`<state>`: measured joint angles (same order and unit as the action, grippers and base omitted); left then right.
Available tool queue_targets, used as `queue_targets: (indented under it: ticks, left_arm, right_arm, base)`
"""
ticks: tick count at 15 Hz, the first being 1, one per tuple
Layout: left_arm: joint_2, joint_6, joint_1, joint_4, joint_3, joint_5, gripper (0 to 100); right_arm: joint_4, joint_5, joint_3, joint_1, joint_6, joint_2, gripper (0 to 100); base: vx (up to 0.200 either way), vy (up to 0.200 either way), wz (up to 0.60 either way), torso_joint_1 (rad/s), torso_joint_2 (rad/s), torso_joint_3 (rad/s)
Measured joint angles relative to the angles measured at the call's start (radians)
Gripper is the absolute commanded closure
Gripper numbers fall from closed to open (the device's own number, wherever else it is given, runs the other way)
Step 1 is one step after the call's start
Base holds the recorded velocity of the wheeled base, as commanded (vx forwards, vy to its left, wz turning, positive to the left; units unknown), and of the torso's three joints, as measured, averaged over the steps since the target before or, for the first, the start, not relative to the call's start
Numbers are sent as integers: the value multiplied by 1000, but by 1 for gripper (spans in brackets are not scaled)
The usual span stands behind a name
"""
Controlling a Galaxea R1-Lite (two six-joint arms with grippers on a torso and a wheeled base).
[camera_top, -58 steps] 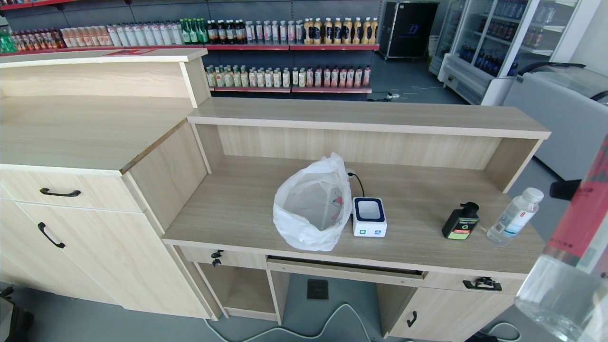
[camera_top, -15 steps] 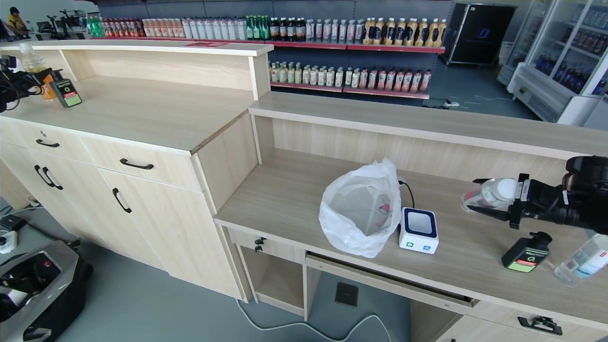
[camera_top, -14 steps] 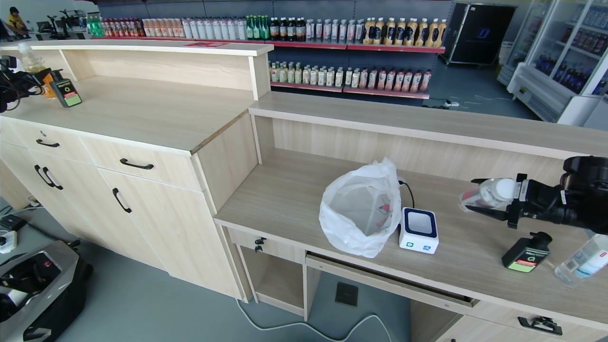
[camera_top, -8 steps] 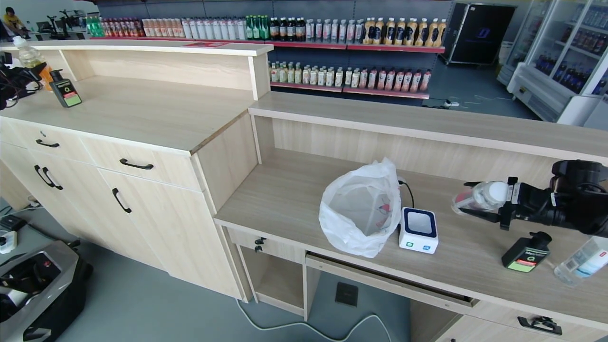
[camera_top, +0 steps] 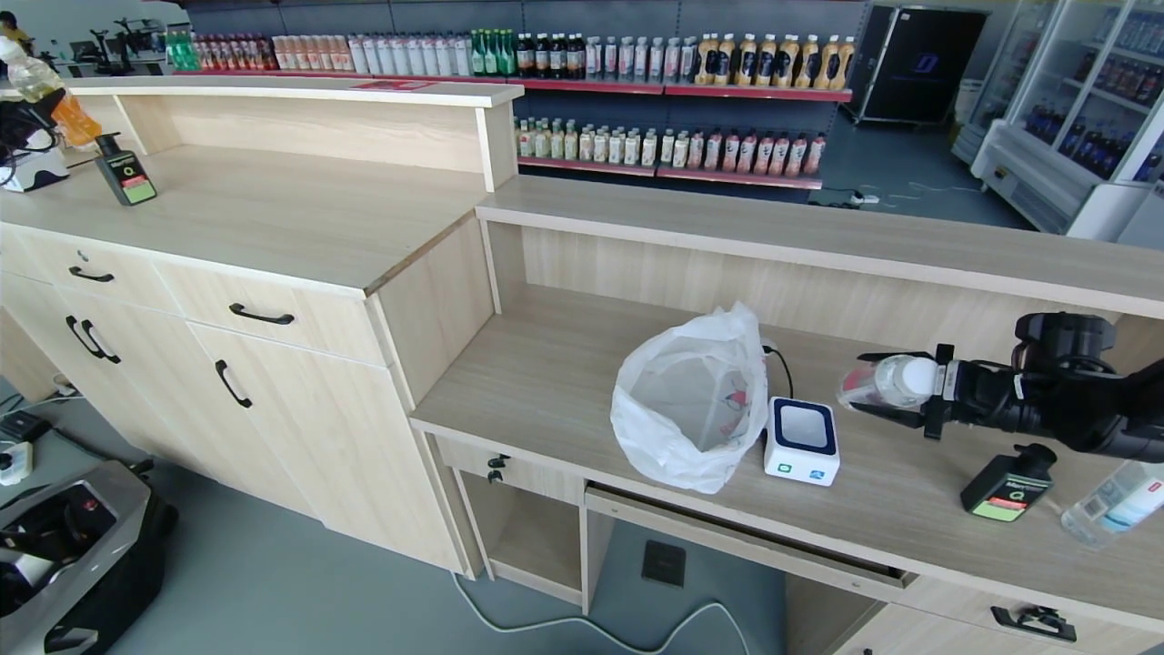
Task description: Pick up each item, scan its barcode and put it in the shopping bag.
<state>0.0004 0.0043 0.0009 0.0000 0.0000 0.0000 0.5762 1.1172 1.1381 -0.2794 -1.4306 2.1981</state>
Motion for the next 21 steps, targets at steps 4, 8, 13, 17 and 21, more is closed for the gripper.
queue_targets:
  ticks: [4, 8, 13, 17, 21]
  left_arm:
    - [0, 0, 0, 0, 0, 0, 0]
    - [0, 0, 0, 0, 0, 0, 0]
    - [0, 0, 0, 0, 0, 0, 0]
    - [0, 0, 0, 0, 0, 0, 0]
    - [0, 0, 0, 0, 0, 0, 0]
  right_arm:
    - [0, -4, 20, 10, -14, 33, 100]
    - [-2, -4, 85, 24, -3, 79, 100]
    - [0, -4, 141, 47, 2, 130, 100]
    - [-1, -4, 193, 69, 10, 169, 100]
    - [-1, -4, 236, 97, 18, 198, 100]
  base:
    - [0, 0, 0, 0, 0, 0]
    - [0, 0, 0, 0, 0, 0]
    - [0, 0, 0, 0, 0, 0]
    - [0, 0, 0, 0, 0, 0]
    - [0, 0, 0, 0, 0, 0]
